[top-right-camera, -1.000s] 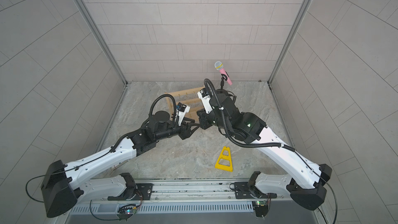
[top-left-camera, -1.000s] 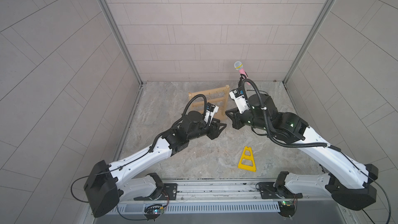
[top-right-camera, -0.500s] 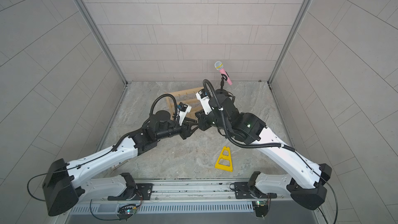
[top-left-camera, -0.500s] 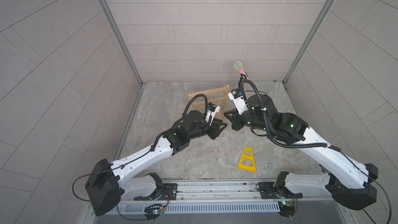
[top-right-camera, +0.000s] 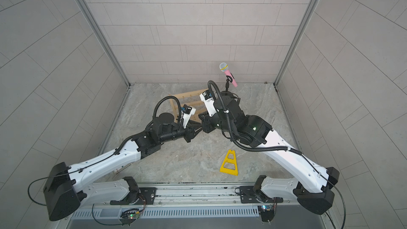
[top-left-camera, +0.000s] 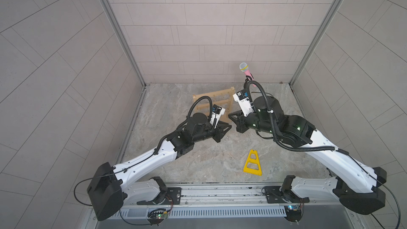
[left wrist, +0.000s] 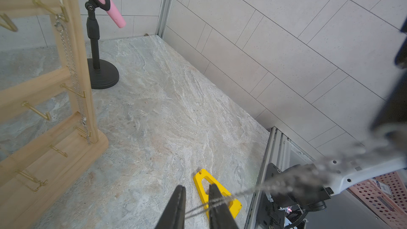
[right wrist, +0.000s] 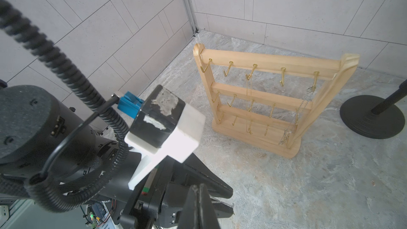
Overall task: Hang the necklace on the jewelry display stand
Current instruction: Pick up the necklace from the center of the board.
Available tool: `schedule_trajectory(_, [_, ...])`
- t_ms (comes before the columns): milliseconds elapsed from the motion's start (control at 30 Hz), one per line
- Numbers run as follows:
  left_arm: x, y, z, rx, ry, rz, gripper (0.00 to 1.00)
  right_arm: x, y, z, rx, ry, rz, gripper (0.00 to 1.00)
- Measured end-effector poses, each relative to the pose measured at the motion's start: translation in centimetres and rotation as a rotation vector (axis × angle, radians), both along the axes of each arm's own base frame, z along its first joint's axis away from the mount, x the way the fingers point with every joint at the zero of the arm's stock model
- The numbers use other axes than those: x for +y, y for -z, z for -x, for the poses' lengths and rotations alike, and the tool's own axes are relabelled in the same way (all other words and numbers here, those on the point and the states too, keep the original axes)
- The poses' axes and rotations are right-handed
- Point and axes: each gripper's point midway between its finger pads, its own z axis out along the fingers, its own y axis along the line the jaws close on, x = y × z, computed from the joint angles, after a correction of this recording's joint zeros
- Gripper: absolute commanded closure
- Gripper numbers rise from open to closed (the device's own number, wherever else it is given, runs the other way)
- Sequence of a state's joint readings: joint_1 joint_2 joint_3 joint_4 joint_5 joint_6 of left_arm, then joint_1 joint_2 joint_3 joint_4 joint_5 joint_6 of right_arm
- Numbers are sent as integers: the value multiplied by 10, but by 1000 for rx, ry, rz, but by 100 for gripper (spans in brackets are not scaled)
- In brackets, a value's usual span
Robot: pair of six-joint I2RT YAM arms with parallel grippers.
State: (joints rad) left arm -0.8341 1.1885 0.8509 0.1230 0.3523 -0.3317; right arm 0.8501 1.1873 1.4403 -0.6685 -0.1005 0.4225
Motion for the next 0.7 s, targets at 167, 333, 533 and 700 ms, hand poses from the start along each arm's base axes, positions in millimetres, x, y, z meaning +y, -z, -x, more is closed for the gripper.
schedule_trajectory(167, [0,0,0,1,2,1,86,1,-2,-1,-5,0,-6,94])
schedule_trajectory(333, [0,0,1,0,3,1,86,1,-2,-1,-5,0,-7,94])
schedule_trajectory(533, [0,0,1,0,3,1,82,1,-2,-1,-6,0,-7,94])
schedule_trajectory(700, [0,1,1,2,2,-1,82,0,-2,-1,-8,4,-6,94])
